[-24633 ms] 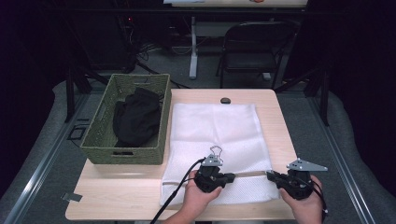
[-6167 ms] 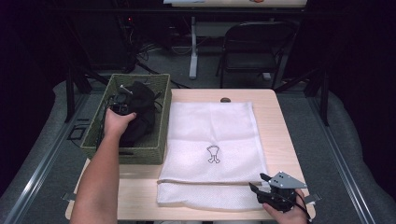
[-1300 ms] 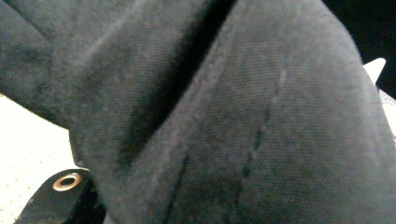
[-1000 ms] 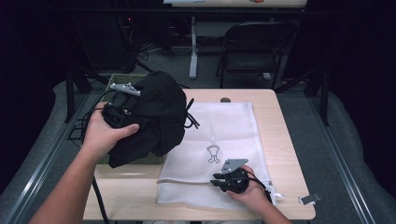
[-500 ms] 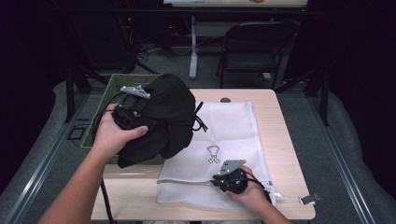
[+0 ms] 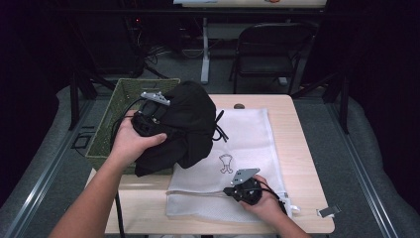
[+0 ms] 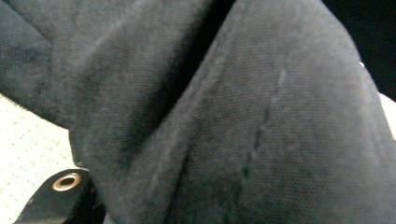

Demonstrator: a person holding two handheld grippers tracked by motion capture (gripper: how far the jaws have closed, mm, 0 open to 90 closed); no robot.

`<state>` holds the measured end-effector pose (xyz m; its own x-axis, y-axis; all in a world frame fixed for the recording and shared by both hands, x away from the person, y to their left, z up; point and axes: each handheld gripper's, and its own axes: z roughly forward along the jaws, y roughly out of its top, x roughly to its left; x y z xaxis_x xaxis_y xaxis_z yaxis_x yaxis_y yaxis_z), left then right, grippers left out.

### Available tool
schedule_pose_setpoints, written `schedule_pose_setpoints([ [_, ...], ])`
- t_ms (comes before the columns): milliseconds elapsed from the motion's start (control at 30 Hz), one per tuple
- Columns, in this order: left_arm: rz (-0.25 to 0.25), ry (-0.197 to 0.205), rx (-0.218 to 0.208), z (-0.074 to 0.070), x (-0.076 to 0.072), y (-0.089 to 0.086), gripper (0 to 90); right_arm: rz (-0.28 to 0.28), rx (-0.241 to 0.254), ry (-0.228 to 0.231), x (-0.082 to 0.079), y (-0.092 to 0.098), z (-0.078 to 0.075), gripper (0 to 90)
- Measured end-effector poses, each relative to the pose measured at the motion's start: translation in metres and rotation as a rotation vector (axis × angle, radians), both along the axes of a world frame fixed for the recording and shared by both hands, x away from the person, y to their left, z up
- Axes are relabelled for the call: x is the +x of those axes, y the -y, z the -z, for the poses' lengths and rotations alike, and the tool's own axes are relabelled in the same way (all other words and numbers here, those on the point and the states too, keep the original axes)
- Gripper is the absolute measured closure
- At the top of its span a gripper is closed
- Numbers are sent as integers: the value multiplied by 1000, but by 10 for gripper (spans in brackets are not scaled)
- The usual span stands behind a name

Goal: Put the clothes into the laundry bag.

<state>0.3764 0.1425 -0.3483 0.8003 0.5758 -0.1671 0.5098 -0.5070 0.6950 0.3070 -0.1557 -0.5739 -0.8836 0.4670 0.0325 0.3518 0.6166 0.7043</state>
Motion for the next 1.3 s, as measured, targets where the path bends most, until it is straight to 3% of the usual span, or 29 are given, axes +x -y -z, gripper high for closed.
schedule_pose_setpoints([
  [167, -5, -4, -7, -1, -1, -6, 664, 0, 15, 10, 4, 2, -8, 891],
  [467, -13, 7, -35, -13, -10, -22, 664, -30, -4, 12, 13, 3, -28, 893],
  [633, -35, 14, -29, -21, -16, -28, 664, -38, 19, 19, 18, 6, -43, 894],
  [800, -46, 16, -62, -26, -27, -33, 663, -24, 44, 25, 25, 7, -55, 894],
  [1000, -40, 18, -83, -21, -40, -37, 663, -24, 53, 13, 32, 6, -65, 895],
  [1300, -64, 3, -64, -8, -43, -40, 664, -63, -2, 33, 43, 1, -87, 895],
])
